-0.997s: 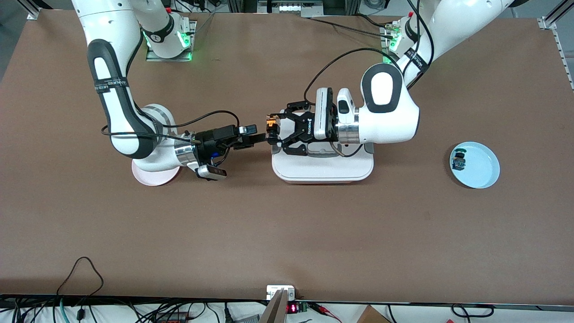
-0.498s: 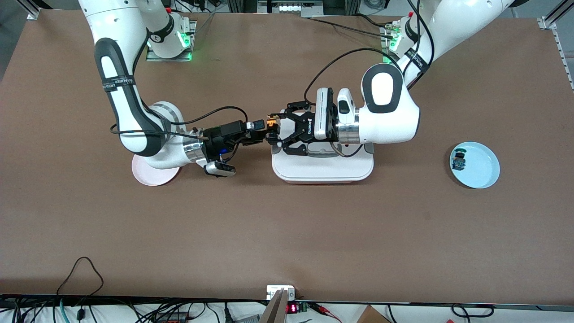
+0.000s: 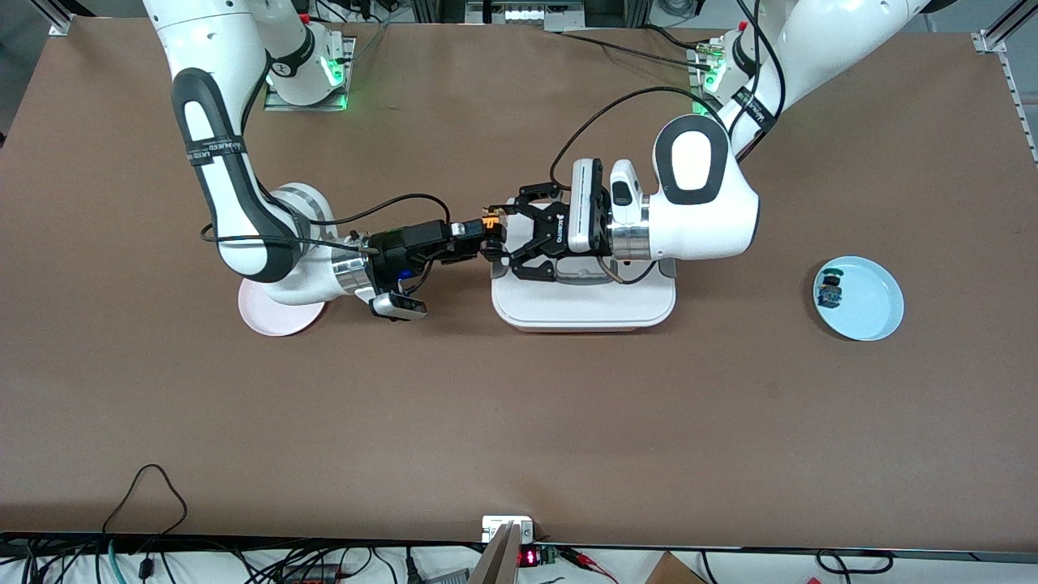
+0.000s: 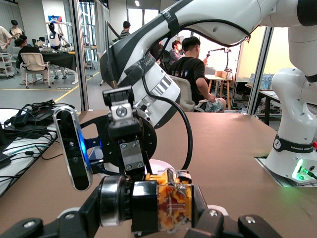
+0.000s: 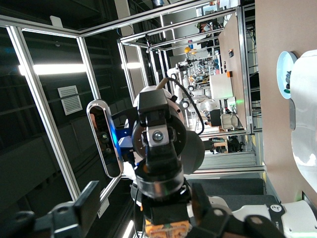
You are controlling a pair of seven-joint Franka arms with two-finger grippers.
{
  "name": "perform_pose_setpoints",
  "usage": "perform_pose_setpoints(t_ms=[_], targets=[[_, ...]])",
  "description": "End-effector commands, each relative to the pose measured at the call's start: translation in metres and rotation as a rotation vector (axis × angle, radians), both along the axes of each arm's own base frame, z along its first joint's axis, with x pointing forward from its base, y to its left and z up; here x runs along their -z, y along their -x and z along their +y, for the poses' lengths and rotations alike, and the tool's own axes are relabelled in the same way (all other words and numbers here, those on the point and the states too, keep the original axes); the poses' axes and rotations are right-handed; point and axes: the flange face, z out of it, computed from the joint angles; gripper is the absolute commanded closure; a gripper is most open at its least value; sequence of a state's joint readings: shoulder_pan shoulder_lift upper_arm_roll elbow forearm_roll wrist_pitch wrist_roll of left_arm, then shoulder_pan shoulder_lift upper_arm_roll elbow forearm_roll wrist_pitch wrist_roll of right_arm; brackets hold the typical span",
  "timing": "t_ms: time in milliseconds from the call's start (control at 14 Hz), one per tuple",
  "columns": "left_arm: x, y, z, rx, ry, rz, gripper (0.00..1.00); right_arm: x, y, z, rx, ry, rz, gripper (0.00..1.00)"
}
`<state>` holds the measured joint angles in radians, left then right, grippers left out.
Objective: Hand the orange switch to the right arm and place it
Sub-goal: 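Move the right gripper onto the switch held by the left gripper, then close the right gripper on the switch and open the left gripper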
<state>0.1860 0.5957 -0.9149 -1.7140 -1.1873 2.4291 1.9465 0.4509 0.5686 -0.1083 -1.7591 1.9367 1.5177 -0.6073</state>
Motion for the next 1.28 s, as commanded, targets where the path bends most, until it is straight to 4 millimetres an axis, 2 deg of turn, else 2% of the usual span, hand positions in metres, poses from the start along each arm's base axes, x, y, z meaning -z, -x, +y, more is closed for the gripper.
perform_pose_setpoints(t_ms=[0,214,356,427,570,712,1211], targets=[[-0.005,0.002,0.0,0.0,0.031,-0.008,1.0,-0.005,0.001,0.001,0.013,-0.016,-0.018,0.28],[-0.005,0.002,0.001,-0.001,0.031,-0.008,1.0,-0.002,0.002,0.002,0.022,-0.02,-0.055,0.37],[-0.004,0.002,0.001,-0.001,0.031,-0.006,1.0,-0.001,0.003,0.002,0.032,-0.027,-0.095,0.53],[-0.005,0.001,0.001,-0.002,0.031,-0.007,1.0,0.001,0.004,0.002,0.028,-0.027,-0.087,0.73],[-0.006,0.002,0.001,-0.001,0.032,-0.007,1.0,0.005,0.005,0.002,0.028,-0.027,-0.089,0.81],[-0.005,0.001,0.001,-0.002,0.031,-0.007,1.0,0.004,0.004,0.001,0.03,-0.029,-0.09,0.85],[-0.004,0.002,0.0,-0.003,0.032,0.01,1.0,0.008,0.005,0.002,0.04,-0.033,-0.129,0.87]])
